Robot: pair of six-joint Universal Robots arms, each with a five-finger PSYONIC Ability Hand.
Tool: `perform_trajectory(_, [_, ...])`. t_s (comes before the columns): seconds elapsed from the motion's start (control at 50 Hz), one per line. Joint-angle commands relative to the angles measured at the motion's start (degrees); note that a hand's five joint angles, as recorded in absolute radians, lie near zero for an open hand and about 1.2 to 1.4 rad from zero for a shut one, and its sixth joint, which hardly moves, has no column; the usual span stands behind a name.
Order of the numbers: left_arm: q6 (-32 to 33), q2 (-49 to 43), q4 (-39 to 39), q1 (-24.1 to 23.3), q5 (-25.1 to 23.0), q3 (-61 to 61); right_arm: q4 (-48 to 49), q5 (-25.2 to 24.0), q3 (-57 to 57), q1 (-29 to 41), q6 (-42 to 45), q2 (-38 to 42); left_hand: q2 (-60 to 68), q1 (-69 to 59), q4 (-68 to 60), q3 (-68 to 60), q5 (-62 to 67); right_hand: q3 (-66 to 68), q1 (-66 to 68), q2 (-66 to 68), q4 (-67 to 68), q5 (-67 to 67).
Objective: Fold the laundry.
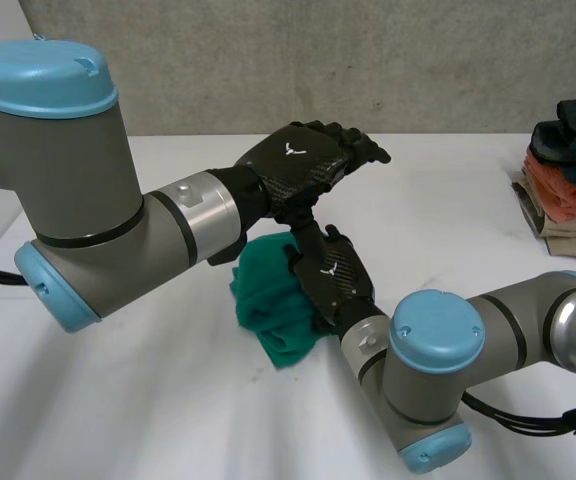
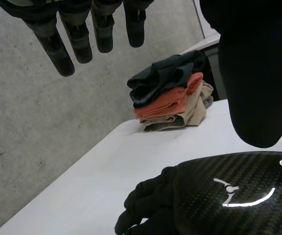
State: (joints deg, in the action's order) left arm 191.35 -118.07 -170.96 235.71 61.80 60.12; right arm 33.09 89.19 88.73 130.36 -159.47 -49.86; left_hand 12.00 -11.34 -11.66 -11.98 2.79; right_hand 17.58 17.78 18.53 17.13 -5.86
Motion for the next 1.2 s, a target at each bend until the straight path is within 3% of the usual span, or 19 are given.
perform_trajectory(0.02, [-0.1,0.0,0.0,-0.1,0.0,0.2,-1.5,-0.4,-1.2,0.0,0.2,1.2,-1.1,0.5,0.8,1.1,-1.9,3.6,3.4,2.6,4.0,-5.3])
perform_trajectory(0.08, [-0.1,-0.1,0.0,-0.1,0.0,0.2,-1.5,-0.8,-1.9,0.0,0.2,1.7,-1.1,0.5,0.8,1.1,-1.9,21.7,21.5,20.8,22.1,-23.4])
perform_trajectory(0.12, [-0.1,-0.1,0.0,-0.1,0.0,0.2,-1.3,-1.6,-2.2,0.0,0.2,1.8,-1.1,0.5,0.8,1.1,-1.9,60.5,60.3,59.5,60.9,-62.2])
perform_trajectory(0.14, [-0.1,-0.1,0.0,-0.1,0.0,0.2,-1.2,-2.0,-2.2,0.0,0.2,1.7,-1.1,0.5,0.8,1.1,-1.9,62.4,62.2,61.4,62.8,-64.1])
perform_trajectory(0.36, [-0.2,2.6,-0.3,0.4,2.3,-0.9,1.8,-4.7,-4.3,-4.4,0.0,-7.6,-1.3,0.6,0.9,1.3,-2.1,62.4,62.2,61.5,62.9,-64.1])
perform_trajectory(0.64, [-3.3,9.4,-3.5,2.6,4.6,-2.2,5.0,-12.8,-17.2,-28.3,-2.7,-13.2,-1.8,1.1,1.4,1.8,-2.6,62.4,62.2,61.5,62.9,-64.1])
perform_trajectory(0.78, [-4.2,9.6,-3.6,2.4,4.5,-1.6,8.9,-17.1,-22.7,-44.3,-14.5,-13.7,-1.8,1.1,1.4,1.8,-2.6,62.4,62.2,61.5,62.9,-64.1])
perform_trajectory(0.86, [-4.2,9.5,-3.5,2.1,4.5,-1.3,11.7,-23.9,-26.0,-53.1,-23.1,-9.5,-1.8,1.1,1.4,1.8,-2.6,62.4,62.2,61.5,62.9,-64.1])
perform_trajectory(0.94, [-4.1,9.3,-3.6,2.0,4.4,-0.3,13.5,-29.5,-31.4,-58.9,-29.0,-0.3,-1.8,1.1,1.4,1.8,-2.6,62.4,62.2,61.5,62.9,-64.1])
perform_trajectory(1.04, [-4.1,9.0,-3.6,1.9,4.5,0.5,13.8,-34.5,-36.7,-63.8,-29.8,10.3,-1.6,1.0,1.3,1.6,-2.4,62.4,62.2,61.5,62.9,-64.1])
perform_trajectory(1.2, [-4.2,8.7,-3.6,0.9,4.6,0.6,14.2,-44.6,-37.9,-65.5,-29.6,17.3,-1.6,1.0,1.3,1.6,-2.4,62.4,62.2,61.5,62.9,-64.1])
